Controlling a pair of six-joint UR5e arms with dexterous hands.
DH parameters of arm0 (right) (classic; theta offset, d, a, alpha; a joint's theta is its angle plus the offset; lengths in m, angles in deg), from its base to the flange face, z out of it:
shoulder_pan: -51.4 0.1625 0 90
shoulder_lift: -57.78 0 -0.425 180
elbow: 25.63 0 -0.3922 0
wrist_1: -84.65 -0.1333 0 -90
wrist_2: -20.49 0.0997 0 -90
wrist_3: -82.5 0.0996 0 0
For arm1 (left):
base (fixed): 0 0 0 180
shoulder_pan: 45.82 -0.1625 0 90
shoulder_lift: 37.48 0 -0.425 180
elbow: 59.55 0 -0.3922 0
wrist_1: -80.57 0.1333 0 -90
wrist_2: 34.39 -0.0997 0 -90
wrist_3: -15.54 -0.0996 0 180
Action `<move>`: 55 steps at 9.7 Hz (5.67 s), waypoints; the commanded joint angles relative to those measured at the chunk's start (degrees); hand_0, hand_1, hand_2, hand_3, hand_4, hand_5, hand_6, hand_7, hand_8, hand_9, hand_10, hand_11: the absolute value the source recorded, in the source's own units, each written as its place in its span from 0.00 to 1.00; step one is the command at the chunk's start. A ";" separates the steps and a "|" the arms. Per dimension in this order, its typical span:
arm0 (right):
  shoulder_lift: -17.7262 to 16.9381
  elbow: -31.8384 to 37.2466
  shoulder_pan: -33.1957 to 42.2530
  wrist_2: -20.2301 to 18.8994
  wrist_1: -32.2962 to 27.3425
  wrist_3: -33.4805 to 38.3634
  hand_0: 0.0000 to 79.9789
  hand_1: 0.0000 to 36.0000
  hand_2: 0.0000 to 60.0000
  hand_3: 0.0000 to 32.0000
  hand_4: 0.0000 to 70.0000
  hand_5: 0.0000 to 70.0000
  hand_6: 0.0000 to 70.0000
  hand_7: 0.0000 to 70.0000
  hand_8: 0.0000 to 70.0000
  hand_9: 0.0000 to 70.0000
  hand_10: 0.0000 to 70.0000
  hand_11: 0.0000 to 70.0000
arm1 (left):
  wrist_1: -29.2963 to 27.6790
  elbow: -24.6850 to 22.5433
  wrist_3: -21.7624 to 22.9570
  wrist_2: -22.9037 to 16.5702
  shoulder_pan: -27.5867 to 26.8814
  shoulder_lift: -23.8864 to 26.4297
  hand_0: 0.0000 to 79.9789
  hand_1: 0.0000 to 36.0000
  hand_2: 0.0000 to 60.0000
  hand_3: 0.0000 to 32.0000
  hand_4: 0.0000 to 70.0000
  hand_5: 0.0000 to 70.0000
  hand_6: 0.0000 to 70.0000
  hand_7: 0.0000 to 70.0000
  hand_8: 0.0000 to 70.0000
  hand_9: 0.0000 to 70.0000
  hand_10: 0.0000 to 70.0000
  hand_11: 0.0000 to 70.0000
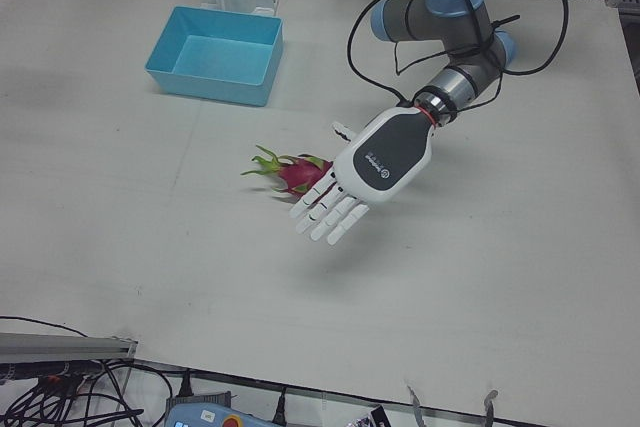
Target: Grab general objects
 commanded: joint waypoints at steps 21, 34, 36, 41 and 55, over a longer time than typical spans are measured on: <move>0.00 0.09 -0.09 -0.08 0.00 0.09 0.00 0.00 0.00 0.00 0.00 0.00 0.00 0.00 0.00 0.00 0.00 0.00 | -1.56 9.09 -17.08 14.29 -17.54 0.48 0.61 0.27 0.00 0.00 0.48 0.70 0.00 0.08 0.00 0.00 0.00 0.00; 0.00 0.00 -0.09 0.01 0.00 -0.09 0.00 0.00 0.00 0.00 0.00 0.00 0.00 0.00 0.00 0.00 0.00 0.00 | 41.21 -5.50 -6.00 -7.51 -29.90 34.04 0.60 0.72 1.00 0.00 0.83 0.87 0.04 0.23 0.00 0.03 0.00 0.00; 0.00 0.00 -0.09 0.01 0.00 0.00 0.00 0.00 0.00 0.00 0.00 0.00 0.00 0.00 0.00 0.00 0.00 0.00 | 42.29 -5.86 -6.09 -7.34 -33.43 33.88 0.60 0.63 1.00 0.00 0.84 0.86 0.03 0.24 0.00 0.03 0.00 0.00; 0.00 0.00 -0.09 0.01 0.00 -0.09 0.00 0.00 0.00 0.00 0.00 0.00 0.00 0.00 0.00 0.00 0.00 0.00 | 42.12 -6.12 -12.42 -7.42 -31.26 26.95 0.61 0.51 0.62 0.00 0.83 0.84 0.01 0.21 0.00 0.02 0.00 0.00; 0.00 0.09 -0.09 0.01 0.00 -0.09 0.00 0.00 0.00 0.00 0.00 0.00 0.00 0.00 0.00 0.00 0.00 0.00 | 44.84 -11.17 -12.35 -17.62 -13.50 22.15 0.55 0.00 0.00 0.67 0.00 0.00 0.00 0.08 0.00 0.00 0.00 0.00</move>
